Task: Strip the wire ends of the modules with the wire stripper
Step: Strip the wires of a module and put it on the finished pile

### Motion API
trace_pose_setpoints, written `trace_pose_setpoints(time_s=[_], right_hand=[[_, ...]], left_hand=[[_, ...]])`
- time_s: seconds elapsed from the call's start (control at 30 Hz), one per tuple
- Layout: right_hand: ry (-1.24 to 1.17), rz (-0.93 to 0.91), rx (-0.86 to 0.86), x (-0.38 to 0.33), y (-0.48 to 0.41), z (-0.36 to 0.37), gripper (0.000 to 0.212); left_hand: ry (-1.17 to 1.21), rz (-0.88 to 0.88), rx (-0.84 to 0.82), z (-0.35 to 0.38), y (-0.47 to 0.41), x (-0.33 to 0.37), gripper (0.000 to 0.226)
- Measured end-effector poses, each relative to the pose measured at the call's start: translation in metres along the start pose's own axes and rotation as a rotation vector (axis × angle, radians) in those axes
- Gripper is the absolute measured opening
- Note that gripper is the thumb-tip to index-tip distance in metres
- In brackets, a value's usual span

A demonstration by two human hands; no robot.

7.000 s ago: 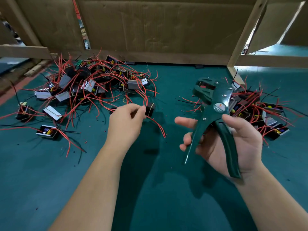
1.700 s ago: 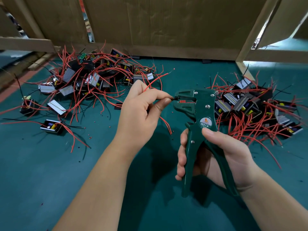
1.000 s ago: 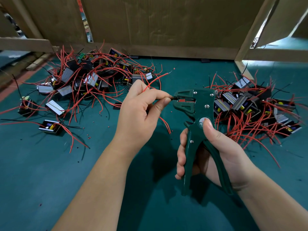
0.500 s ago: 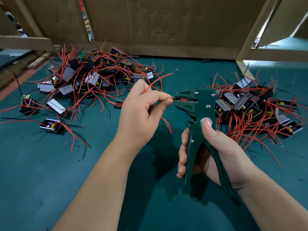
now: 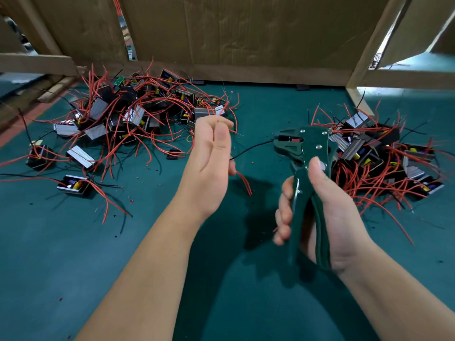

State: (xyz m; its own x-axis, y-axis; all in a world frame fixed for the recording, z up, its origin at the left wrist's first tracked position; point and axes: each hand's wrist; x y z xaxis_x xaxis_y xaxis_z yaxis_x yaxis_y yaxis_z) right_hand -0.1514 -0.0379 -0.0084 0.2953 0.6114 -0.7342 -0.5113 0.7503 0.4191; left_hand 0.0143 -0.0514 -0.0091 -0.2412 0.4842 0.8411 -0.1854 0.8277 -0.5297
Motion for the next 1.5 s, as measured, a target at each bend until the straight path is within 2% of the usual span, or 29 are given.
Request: trace_pose_setpoints(time_s=[0.13, 0.27, 0.33, 0.47, 0.57, 0.67, 0.73, 0.87, 0.93, 1.0, 1.07, 1.17, 1.27, 1.33, 1.37, 1.43, 1.5], right_hand=[[-0.105, 0.028, -0.178, -0.003, 0.0, -0.005, 0.059], [-0.126, 0.157, -0.328, 0.0, -0.001, -0.002, 0.073], [-0.151, 0.163, -0.356, 0.001, 0.0, 0.0, 0.073], [-0.158, 0.057, -0.339, 0.002, -0.001, -0.001, 0.061], [-0.101, -0.117, -0.207, 0.002, -0.004, -0.002, 0.052], [-0.002, -0.249, -0.003, -0.004, -0.006, -0.009, 0.055], [0.06, -0.295, 0.106, -0.007, -0.005, -0.013, 0.058], [0.043, -0.435, 0.079, -0.011, 0.0, -0.017, 0.029], [0.038, -0.49, 0.042, -0.013, 0.004, -0.017, 0.022], [0.012, -0.514, 0.022, -0.016, 0.006, -0.018, 0.024], [-0.002, -0.507, 0.013, -0.021, 0.008, -0.018, 0.02], [-0.015, -0.414, 0.025, -0.025, 0.009, -0.019, 0.026], [-0.044, -0.318, 0.005, -0.028, 0.009, -0.018, 0.057], [-0.093, -0.25, -0.064, -0.029, 0.009, -0.017, 0.074], [-0.124, -0.212, -0.123, -0.029, 0.009, -0.017, 0.074], [-0.182, -0.107, -0.252, -0.027, 0.009, -0.014, 0.064], [-0.197, 0.024, -0.362, -0.019, 0.008, -0.011, 0.049]], left_hand=[[0.389, -0.178, 0.118, 0.005, -0.007, 0.004, 0.055], [0.68, -0.139, 0.044, 0.006, -0.003, 0.01, 0.079], [0.731, -0.13, -0.026, 0.009, 0.002, 0.011, 0.076], [0.696, -0.133, -0.13, 0.017, 0.007, 0.011, 0.044], [0.558, -0.161, -0.118, 0.019, 0.005, 0.007, 0.03], [0.275, -0.248, -0.139, 0.019, 0.003, -0.002, 0.029], [0.216, -0.326, -0.207, 0.02, 0.004, -0.006, 0.03], [0.124, -0.368, -0.294, 0.026, 0.01, -0.004, 0.021], [0.046, -0.347, -0.355, 0.03, 0.012, -0.005, 0.032], [-0.016, -0.301, -0.487, 0.034, 0.016, -0.006, 0.047], [-0.218, -0.181, -0.622, 0.036, 0.019, -0.009, 0.041], [-0.382, -0.057, -0.689, 0.033, 0.021, -0.01, 0.037], [-0.354, -0.097, -0.716, 0.032, 0.018, -0.006, 0.044], [-0.379, -0.022, -0.658, 0.027, 0.013, -0.003, 0.053], [-0.438, 0.037, -0.591, 0.022, 0.01, -0.006, 0.056], [-0.604, 0.073, -0.451, 0.01, 0.003, -0.013, 0.06], [-0.739, -0.008, -0.379, -0.002, -0.001, -0.023, 0.054]])
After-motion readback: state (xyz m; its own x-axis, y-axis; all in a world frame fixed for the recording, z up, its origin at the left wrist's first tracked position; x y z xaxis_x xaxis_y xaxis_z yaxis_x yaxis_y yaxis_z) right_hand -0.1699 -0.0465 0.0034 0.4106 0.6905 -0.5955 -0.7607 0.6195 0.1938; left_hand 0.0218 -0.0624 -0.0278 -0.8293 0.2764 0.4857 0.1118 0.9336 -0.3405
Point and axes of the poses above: each hand's wrist, its own y-axis away from the middle knuckle, its own z-axis out of the palm, x = y × z, and after that the axes turned 9 degrees about z, right-handed
